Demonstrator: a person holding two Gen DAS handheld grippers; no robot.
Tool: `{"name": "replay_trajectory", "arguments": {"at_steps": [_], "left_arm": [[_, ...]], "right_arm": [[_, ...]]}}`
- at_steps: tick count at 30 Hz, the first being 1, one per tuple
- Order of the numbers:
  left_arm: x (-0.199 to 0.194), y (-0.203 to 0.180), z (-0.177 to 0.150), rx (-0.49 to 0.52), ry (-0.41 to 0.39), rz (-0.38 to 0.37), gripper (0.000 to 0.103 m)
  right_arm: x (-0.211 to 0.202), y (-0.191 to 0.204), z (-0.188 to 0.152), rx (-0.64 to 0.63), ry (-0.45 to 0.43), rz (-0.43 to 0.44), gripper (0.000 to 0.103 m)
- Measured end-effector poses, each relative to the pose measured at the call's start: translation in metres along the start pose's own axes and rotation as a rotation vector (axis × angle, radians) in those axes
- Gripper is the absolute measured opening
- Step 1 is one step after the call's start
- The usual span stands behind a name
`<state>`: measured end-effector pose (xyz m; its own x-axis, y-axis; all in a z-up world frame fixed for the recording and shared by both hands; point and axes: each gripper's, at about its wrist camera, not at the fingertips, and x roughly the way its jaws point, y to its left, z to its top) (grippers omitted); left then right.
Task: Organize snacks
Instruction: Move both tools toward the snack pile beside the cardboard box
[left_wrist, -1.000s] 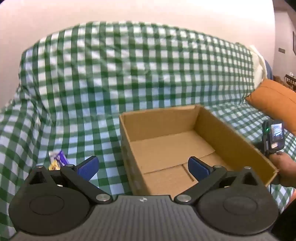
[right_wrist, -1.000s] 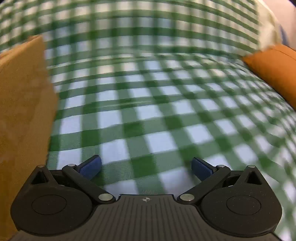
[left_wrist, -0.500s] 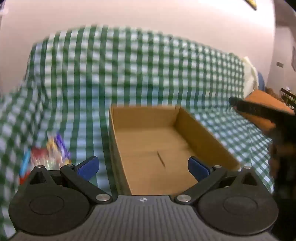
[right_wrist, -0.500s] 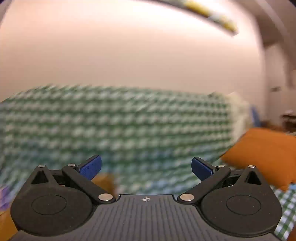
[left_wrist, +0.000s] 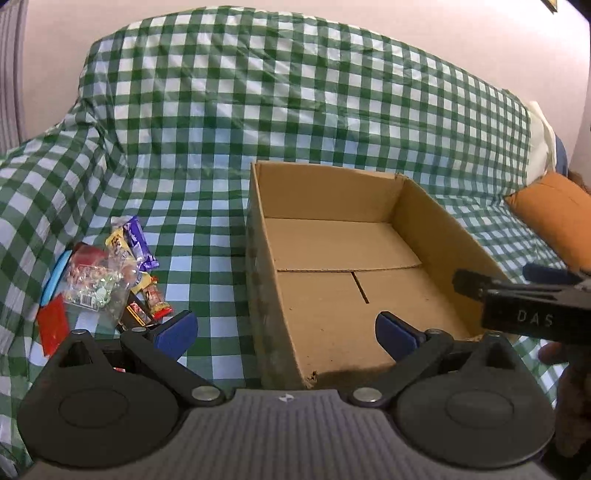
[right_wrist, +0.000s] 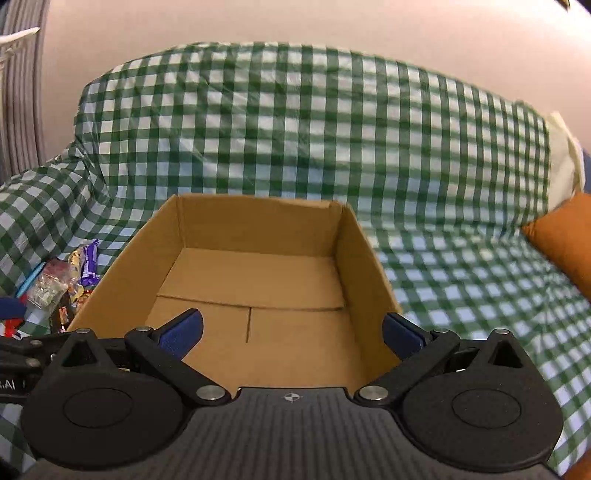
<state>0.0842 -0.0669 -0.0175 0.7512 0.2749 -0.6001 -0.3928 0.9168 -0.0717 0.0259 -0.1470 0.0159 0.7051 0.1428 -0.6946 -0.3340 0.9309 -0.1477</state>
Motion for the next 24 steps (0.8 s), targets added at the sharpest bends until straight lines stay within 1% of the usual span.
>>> {"name": "replay_trajectory", "arguments": {"at_steps": [1,2,3,5,6,7,8,10,11,13,14,15,18,21,24], "left_arm": [[-0.02,0.034,-0.011,0.042,0.001,-0.056,0.103],[-0.021,0.047,-0.008,0.064,0.004,-0.076,0.103],[-0.018,0.045,-0.01,0.069,-0.001,-0.08,0.103],[-0.021,0.079,-0.019,0.11,-0.01,-0.157,0.103],[-0.021,0.072,-0.018,0.109,-0.015,-0.163,0.103],[-0.024,0.08,-0.019,0.126,-0.018,-0.182,0.103],[-0.027,0.075,-0.017,0.135,-0.02,-0.184,0.102],[-0.03,0.064,-0.017,0.151,-0.026,-0.19,0.101],[-0.041,0.076,-0.011,0.16,-0.016,-0.216,0.099],[-0.046,0.072,-0.008,0.167,-0.008,-0.227,0.098],[-0.051,0.078,-0.005,0.167,-0.004,-0.241,0.098],[-0.051,0.074,-0.004,0.171,-0.002,-0.239,0.098],[-0.059,0.08,0.002,0.172,0.004,-0.264,0.098],[-0.06,0.08,0.001,0.179,-0.012,-0.266,0.098],[-0.058,0.082,-0.003,0.178,-0.01,-0.28,0.095]], "right_arm": [[-0.001,0.004,0.004,0.009,0.009,-0.003,0.103],[0.002,0.011,0.007,0.013,0.017,-0.011,0.103],[-0.003,0.011,0.007,0.017,0.019,-0.011,0.103],[0.0,0.018,0.008,0.015,0.017,-0.006,0.102],[-0.004,0.014,0.006,0.014,0.013,0.005,0.099],[-0.006,0.017,0.006,0.013,0.016,0.024,0.098],[-0.011,0.014,0.006,0.011,0.022,0.039,0.096],[-0.01,0.015,0.006,0.009,0.03,0.046,0.096],[-0.007,0.018,0.007,0.015,0.043,0.053,0.096],[-0.011,0.008,0.007,0.025,0.05,0.08,0.096],[-0.01,0.01,0.008,0.017,0.05,0.079,0.096],[-0.009,0.008,0.007,0.001,0.046,0.073,0.096],[-0.007,0.01,0.006,-0.031,0.052,0.045,0.096],[-0.007,0.008,0.006,-0.032,0.064,0.055,0.095],[-0.009,0.008,0.007,-0.037,0.064,0.054,0.095]]}}
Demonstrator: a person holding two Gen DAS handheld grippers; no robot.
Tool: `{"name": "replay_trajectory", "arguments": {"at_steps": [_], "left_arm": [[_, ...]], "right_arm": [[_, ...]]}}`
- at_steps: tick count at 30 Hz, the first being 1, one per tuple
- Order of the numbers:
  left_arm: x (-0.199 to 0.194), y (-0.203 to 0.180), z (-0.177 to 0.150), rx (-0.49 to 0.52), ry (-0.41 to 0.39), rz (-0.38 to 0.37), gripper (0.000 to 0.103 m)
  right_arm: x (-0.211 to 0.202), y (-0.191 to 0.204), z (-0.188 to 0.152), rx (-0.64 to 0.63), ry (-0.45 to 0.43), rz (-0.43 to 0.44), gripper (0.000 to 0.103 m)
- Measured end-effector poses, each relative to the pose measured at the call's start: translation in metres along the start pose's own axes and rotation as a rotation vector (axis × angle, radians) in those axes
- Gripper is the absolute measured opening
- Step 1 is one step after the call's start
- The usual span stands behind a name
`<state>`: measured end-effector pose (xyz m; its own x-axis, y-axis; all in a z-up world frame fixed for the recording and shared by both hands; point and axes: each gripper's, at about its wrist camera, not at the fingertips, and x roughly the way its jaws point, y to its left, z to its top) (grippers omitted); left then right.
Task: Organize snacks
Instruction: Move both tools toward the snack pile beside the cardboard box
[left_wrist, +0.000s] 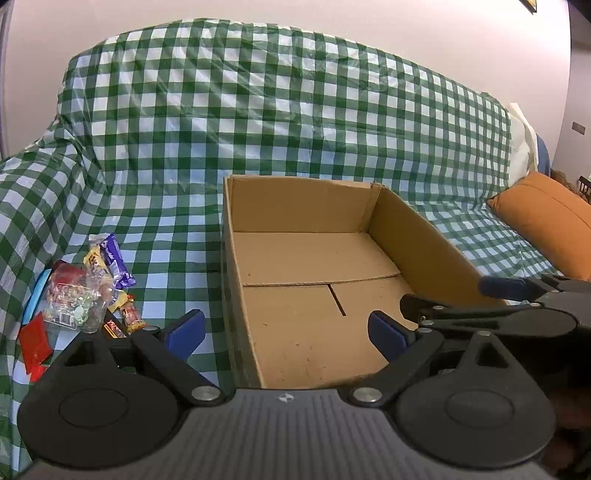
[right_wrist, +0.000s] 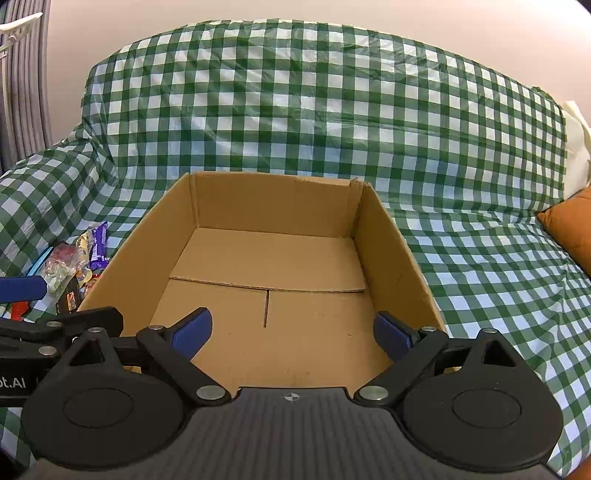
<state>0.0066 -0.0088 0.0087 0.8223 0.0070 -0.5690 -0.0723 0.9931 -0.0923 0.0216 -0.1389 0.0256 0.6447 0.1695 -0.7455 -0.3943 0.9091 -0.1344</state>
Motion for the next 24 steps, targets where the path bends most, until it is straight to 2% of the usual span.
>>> {"name": "replay_trajectory", "arguments": {"at_steps": [4,9,17,19,24], "left_arm": [[0.001,0.0,-0.007,0.001,-0.001,-0.023,0.088],[0.002,-0.003,-0.008,0.013,-0.009,-0.032,0.081],[0.001,-0.006,-0.013,0.019,-0.013,-0.029,0.067],[-0.001,-0.011,-0.014,0.02,-0.016,-0.028,0.059],[-0.003,-0.017,-0.017,0.024,-0.02,-0.038,0.041]], "right_arm": [[-0.002,0.001,0.0,-0.004,0.002,-0.003,0.094],[-0.003,0.003,0.001,-0.017,-0.019,-0.003,0.08],[-0.001,0.003,0.001,-0.03,-0.029,0.004,0.071],[0.0,0.003,0.001,-0.033,-0.035,0.007,0.069],[0.0,0.005,0.001,-0.054,-0.044,0.029,0.057]]}}
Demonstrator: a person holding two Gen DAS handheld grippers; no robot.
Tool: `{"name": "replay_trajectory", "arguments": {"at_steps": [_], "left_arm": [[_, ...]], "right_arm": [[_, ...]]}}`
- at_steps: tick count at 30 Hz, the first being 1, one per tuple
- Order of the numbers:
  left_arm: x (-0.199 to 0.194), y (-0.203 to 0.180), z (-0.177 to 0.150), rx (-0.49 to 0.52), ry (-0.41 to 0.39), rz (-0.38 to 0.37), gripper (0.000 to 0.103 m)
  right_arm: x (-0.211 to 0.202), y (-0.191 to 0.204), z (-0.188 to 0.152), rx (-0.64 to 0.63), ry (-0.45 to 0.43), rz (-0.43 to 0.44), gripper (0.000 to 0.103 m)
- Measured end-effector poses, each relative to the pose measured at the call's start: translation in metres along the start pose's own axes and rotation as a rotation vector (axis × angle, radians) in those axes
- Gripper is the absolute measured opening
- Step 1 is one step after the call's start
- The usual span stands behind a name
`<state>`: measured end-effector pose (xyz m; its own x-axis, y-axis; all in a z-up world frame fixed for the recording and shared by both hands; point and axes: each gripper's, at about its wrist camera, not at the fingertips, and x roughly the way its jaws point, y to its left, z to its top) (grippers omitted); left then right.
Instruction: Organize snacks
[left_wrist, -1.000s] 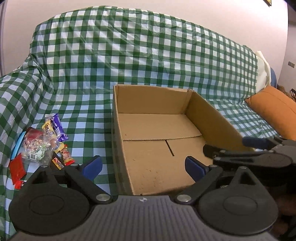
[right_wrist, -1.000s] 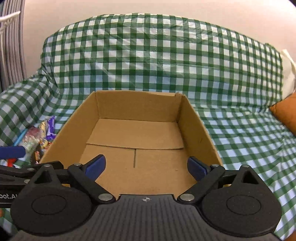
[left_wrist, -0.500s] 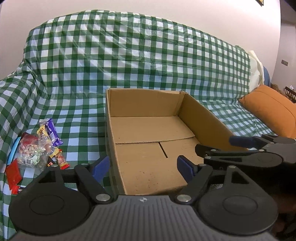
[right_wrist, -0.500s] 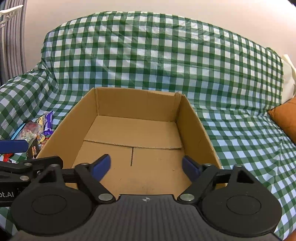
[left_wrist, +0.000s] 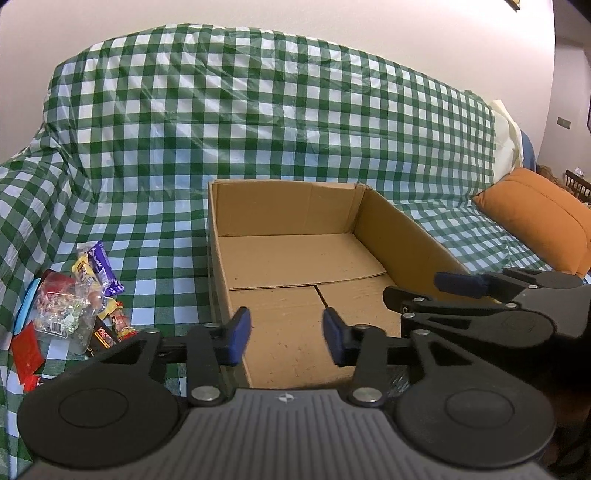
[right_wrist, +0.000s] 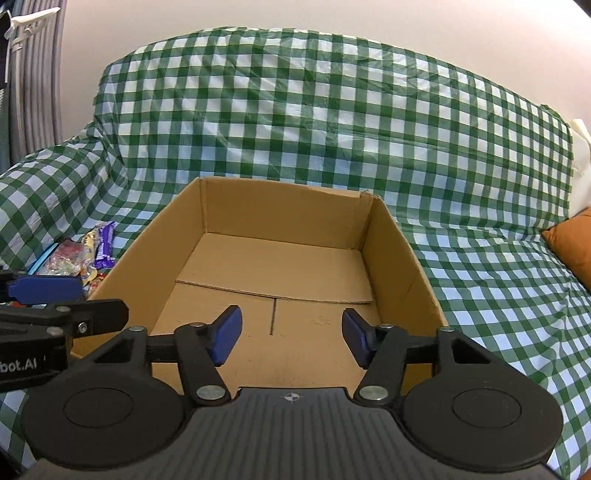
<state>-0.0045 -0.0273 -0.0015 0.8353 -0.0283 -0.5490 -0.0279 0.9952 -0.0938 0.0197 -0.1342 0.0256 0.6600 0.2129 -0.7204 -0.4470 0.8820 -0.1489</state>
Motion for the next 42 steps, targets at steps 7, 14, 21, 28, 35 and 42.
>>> {"name": "replay_trajectory", "arguments": {"at_steps": [7,14,21,28,35,42], "left_arm": [[0.0,-0.004,-0.001,0.005,0.007,-0.006,0.036],[-0.001,-0.008,-0.003,-0.002,0.001,-0.011,0.036],[-0.005,-0.014,-0.006,0.001,-0.005,-0.018,0.036],[-0.009,-0.012,-0.006,-0.008,-0.023,0.013,0.036],[-0.02,0.034,0.019,-0.143,0.006,0.036,0.023],[-0.019,0.126,0.075,-0.204,-0.017,0.171,0.017]], "right_arm": [[0.0,0.005,0.001,-0.055,-0.018,0.029,0.053],[0.0,0.007,0.002,-0.068,-0.025,0.055,0.053],[-0.002,0.009,0.002,-0.067,-0.027,0.054,0.053],[-0.002,0.013,0.004,-0.076,-0.038,0.051,0.053],[-0.003,0.028,0.011,-0.066,-0.057,0.132,0.028],[-0.001,0.06,0.023,-0.077,-0.104,0.221,0.023]]}}
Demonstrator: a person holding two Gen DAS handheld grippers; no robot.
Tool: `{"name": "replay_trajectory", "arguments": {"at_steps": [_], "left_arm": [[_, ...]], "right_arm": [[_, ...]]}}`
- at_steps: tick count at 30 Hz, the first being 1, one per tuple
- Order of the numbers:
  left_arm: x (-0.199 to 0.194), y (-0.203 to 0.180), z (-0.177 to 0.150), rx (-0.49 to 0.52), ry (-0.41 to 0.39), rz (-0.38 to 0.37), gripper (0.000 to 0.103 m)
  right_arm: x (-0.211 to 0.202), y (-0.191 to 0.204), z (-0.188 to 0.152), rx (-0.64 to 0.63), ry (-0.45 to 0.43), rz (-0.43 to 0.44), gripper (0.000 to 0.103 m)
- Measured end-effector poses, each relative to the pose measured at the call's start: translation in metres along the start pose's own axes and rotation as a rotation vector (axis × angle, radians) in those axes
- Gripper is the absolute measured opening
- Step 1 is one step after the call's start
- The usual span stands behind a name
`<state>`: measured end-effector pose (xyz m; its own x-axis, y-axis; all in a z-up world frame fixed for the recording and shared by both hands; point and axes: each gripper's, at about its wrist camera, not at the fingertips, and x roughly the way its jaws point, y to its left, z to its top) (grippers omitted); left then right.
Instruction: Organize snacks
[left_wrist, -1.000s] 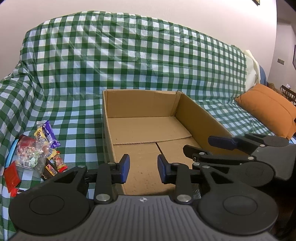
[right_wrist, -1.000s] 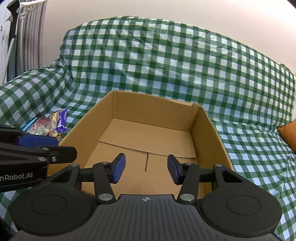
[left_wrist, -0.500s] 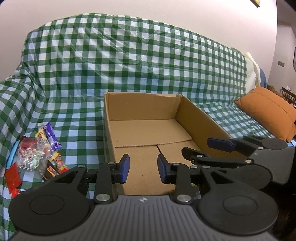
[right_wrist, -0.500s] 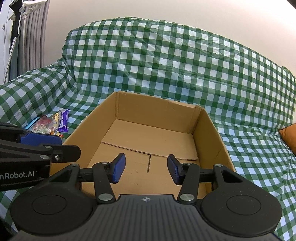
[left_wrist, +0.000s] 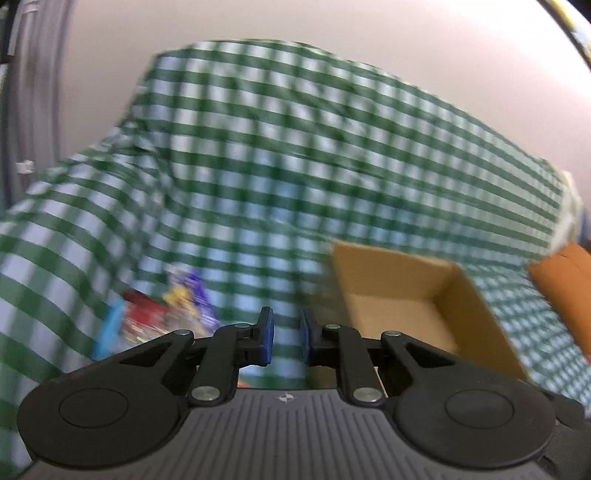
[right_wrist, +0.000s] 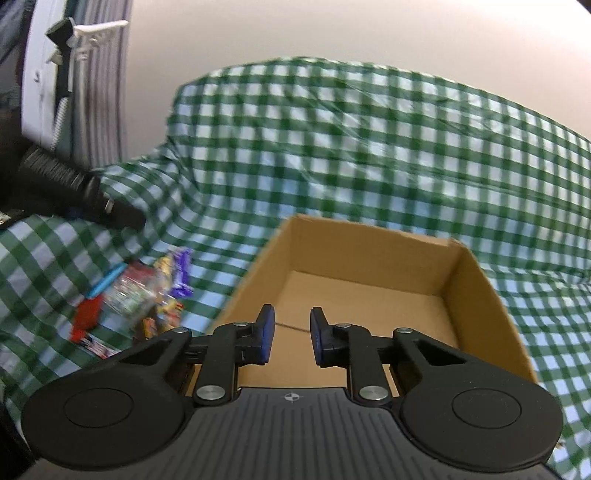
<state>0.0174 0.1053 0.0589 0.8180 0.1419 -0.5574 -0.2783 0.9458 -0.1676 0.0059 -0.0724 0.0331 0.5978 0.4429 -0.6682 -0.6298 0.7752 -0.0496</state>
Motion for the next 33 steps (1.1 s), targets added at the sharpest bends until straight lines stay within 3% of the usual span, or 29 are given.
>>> {"name": "replay_trajectory", "arguments": {"at_steps": [5,9,12,14,16,18,19,21,24,26,29,33], "left_arm": [[0.029,0.069,-0.008,-0.066,0.008,0.117,0.017],[0.047,0.135,-0.015,-0.308,0.117,0.141,0.017],[0.059,0.161,-0.024,-0.44,0.197,0.154,0.02],[0.064,0.173,-0.032,-0.502,0.241,0.16,0.027],[0.069,0.184,-0.037,-0.561,0.278,0.174,0.048],[0.068,0.192,-0.044,-0.603,0.295,0.18,0.048],[0.069,0.193,-0.046,-0.61,0.303,0.178,0.049],[0.072,0.193,-0.048,-0.6,0.312,0.194,0.049],[0.086,0.187,-0.048,-0.581,0.332,0.227,0.052],[0.099,0.182,-0.047,-0.577,0.338,0.265,0.06],[0.112,0.177,-0.049,-0.564,0.357,0.308,0.069],[0.129,0.165,-0.051,-0.512,0.387,0.383,0.073]], "right_arm": [[0.009,0.021,0.002,-0.02,-0.007,0.082,0.023],[0.016,0.052,0.008,-0.069,-0.002,0.182,0.023],[0.037,0.087,0.016,-0.151,0.07,0.27,0.023],[0.056,0.111,0.014,-0.208,0.113,0.301,0.023],[0.075,0.131,0.009,-0.244,0.14,0.317,0.023],[0.098,0.148,-0.001,-0.277,0.156,0.294,0.026],[0.106,0.153,-0.007,-0.29,0.157,0.271,0.029],[0.122,0.161,-0.018,-0.314,0.157,0.228,0.048],[0.143,0.168,-0.026,-0.331,0.189,0.202,0.054],[0.154,0.17,-0.029,-0.329,0.198,0.204,0.06],[0.174,0.17,-0.036,-0.329,0.241,0.195,0.061],[0.188,0.166,-0.042,-0.287,0.291,0.21,0.06]]}}
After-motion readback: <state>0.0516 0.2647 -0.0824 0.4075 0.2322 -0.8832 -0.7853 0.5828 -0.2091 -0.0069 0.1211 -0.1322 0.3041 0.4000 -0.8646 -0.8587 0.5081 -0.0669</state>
